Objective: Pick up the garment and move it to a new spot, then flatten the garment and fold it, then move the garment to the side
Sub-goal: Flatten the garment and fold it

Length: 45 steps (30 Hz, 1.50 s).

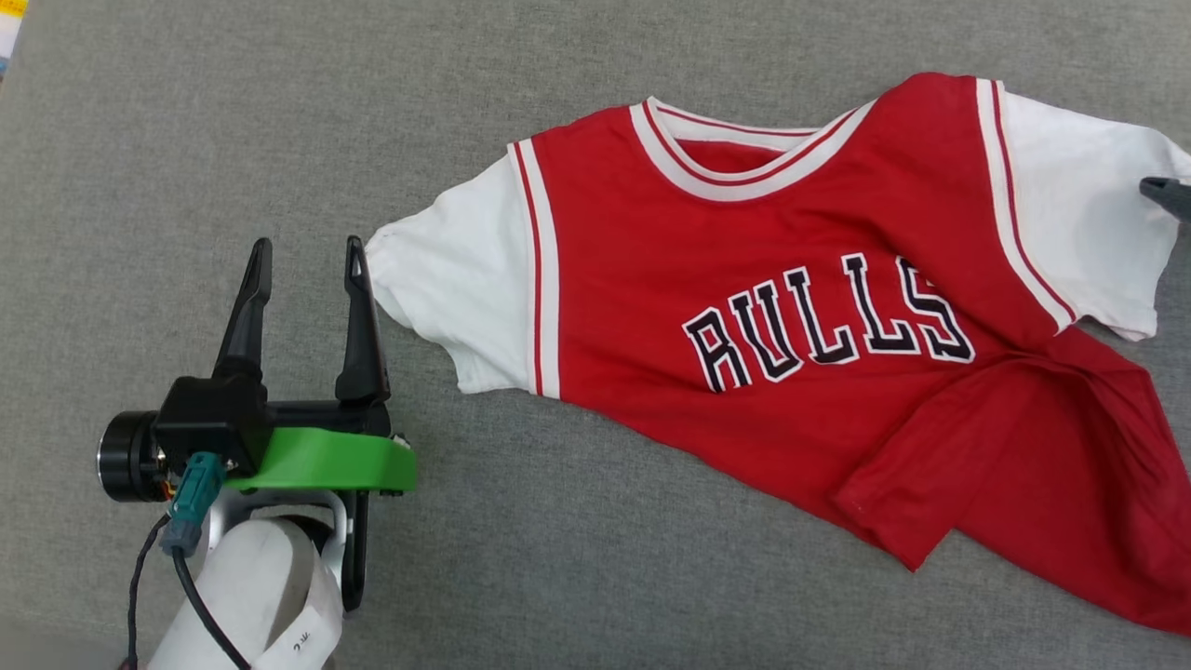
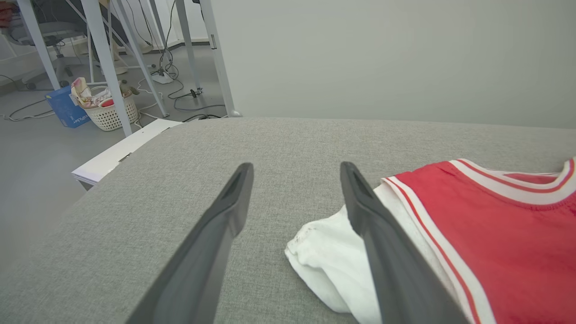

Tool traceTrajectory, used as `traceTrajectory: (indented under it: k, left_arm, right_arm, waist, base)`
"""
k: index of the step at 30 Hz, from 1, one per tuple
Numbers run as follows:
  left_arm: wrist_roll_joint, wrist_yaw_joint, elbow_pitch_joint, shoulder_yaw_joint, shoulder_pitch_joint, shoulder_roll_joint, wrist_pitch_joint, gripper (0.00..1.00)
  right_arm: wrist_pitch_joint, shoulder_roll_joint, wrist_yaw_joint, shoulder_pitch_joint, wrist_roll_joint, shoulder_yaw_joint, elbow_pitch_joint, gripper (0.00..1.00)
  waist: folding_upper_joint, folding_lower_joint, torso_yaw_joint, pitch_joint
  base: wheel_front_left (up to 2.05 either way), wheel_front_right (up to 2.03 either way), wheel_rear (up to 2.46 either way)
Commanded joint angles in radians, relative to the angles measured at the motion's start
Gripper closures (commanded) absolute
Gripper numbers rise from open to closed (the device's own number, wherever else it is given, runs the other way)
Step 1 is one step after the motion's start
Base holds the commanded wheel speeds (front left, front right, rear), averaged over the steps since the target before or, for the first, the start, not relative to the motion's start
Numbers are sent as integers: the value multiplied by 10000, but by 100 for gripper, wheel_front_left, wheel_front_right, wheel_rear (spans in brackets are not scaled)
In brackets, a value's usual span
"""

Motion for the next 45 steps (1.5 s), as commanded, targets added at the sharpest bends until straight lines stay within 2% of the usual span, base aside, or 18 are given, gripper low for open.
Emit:
traceTrajectory:
  k: [1, 11, 12, 13, 14, 20, 24, 28, 29, 36, 40, 41, 45]
  left_arm:
    - [169, -132, 39, 157, -127, -158, -56, 0]
    - [829, -913, 347, 948, -93, -878, -57, 0]
    - [875, -975, 388, 1012, -93, -926, -57, 0]
    - [936, -1044, 444, 1096, -86, -973, -57, 0]
    - [983, -1099, 498, 1161, -75, -1005, -57, 0]
    - [1191, -1548, 859, 1573, -31, -1030, -57, 0]
    - [1118, -1935, 1178, 1835, -116, -840, -57, 0]
    - [1191, -2254, 1532, 1897, -406, -368, -13, 0]
    - [1216, -2533, 1700, 1913, -895, 60, 221, 0]
    - [976, -3232, 1471, 1862, -2412, 866, 1161, 0]
    - [671, -3578, 1498, 1428, -3326, 1216, 2324, 0]
    - [-38, -3746, 1784, 1050, -4009, 1415, 3555, 0]
    - [-828, -3824, 2320, 140, -4791, 1941, 5604, 0]
  right_arm:
    - [-124, 50, -7, -89, -123, 162, 210, 0]
    - [-721, 158, -7, 529, 386, 1368, 885, 0]
    - [-808, 159, -7, 533, 457, 1442, 897, 3]
    - [-981, 159, -7, 508, 554, 1497, 885, 43]
    - [-1168, 153, -7, 473, 626, 1516, 866, 100]
    - [-2882, -142, -7, 218, 863, 1699, 380, 100]
    - [-3917, -717, -7, 387, 981, 1875, -172, 100]
    - [-4652, -1299, -7, 921, 1329, 1809, -808, 100]
    - [-4953, -1673, -7, 1522, 1492, 1742, -1276, 100]
    - [-5432, -1821, -7, 2858, 1615, 1216, -1827, 100]
    - [-5595, -1688, -7, 3498, 1547, 807, -1974, 100]
    - [-5589, -1621, -7, 3843, 1446, 554, -2115, 100]
    - [-5490, -1483, -7, 4124, 1262, 259, -2338, 100]
  waist:
    - [0, 0, 250, 376]
    - [0, 0, 200, 521]
    - [0, 0, 182, 494]
    - [0, 0, 146, 448]
    - [0, 0, 116, 392]
    - [0, 0, -110, -249]
    - [0, 0, -257, -824]
    - [0, 0, -477, -1289]
    - [0, 0, -682, -1538]
    - [0, 0, -1117, -1828]
    - [0, 0, -1307, -1875]
    - [0, 0, -1437, -1855]
    - [0, 0, -1606, -1732]
  base:
    - [0, 0, 0]
    - [0, 0, 0]
    - [0, 0, 0]
    - [0, 0, 0]
    - [0, 0, 0]
    - [0, 0, 0]
    - [0, 0, 0]
    - [0, 0, 0]
    - [0, 0, 0]
    - [0, 0, 0]
    - [0, 0, 0]
    - [0, 0, 0]
    - [0, 0, 0]
